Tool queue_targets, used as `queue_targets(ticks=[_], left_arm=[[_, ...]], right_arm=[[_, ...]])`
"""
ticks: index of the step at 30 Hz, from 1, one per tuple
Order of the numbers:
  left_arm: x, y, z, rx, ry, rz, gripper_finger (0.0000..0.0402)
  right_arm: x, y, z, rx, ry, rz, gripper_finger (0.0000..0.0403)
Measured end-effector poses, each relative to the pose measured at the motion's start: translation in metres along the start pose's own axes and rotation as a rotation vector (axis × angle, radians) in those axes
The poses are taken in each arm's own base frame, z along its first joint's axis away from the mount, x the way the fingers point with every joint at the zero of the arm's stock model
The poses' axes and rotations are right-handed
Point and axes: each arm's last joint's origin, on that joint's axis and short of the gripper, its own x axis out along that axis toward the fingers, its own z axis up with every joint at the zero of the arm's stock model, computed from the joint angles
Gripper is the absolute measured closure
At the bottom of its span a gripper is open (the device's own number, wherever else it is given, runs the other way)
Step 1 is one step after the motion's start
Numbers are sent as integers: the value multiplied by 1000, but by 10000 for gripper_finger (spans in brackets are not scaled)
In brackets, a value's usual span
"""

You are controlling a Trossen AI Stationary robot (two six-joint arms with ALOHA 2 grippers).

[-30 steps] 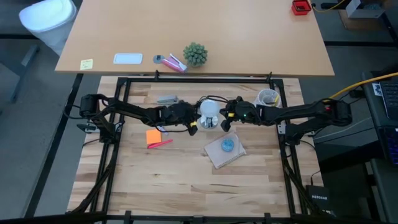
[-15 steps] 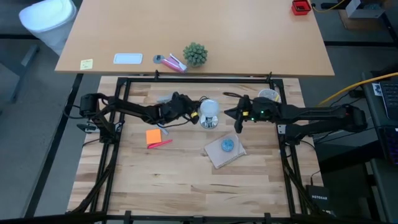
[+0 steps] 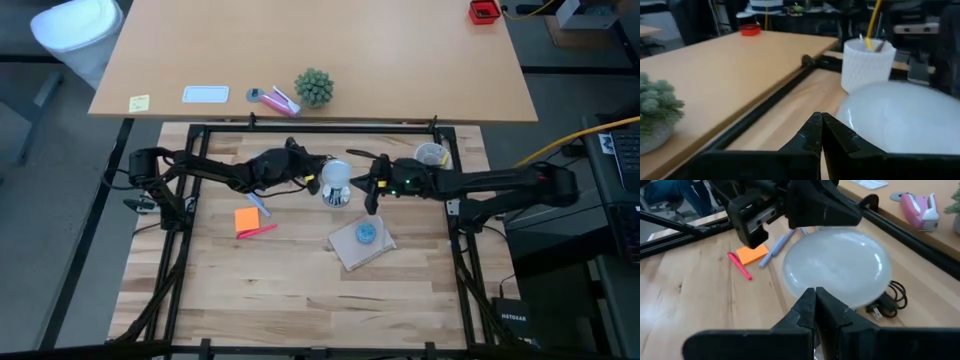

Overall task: Screw lightbulb
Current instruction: Remove the lightbulb from the lamp

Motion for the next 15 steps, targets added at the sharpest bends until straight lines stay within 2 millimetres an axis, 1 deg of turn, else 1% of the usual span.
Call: queue_targets(ticks=[6, 10, 15], left_arm=[[0, -2, -3, 13, 26, -20, 401], [0, -3, -3, 9, 31, -56, 401], [-2, -7, -4, 14, 36, -62, 401]], right_arm=[[11, -1, -7, -4, 35, -7, 391], [12, -1, -8, -5, 36, -16, 391], [12, -2, -8, -7, 30, -55, 391]])
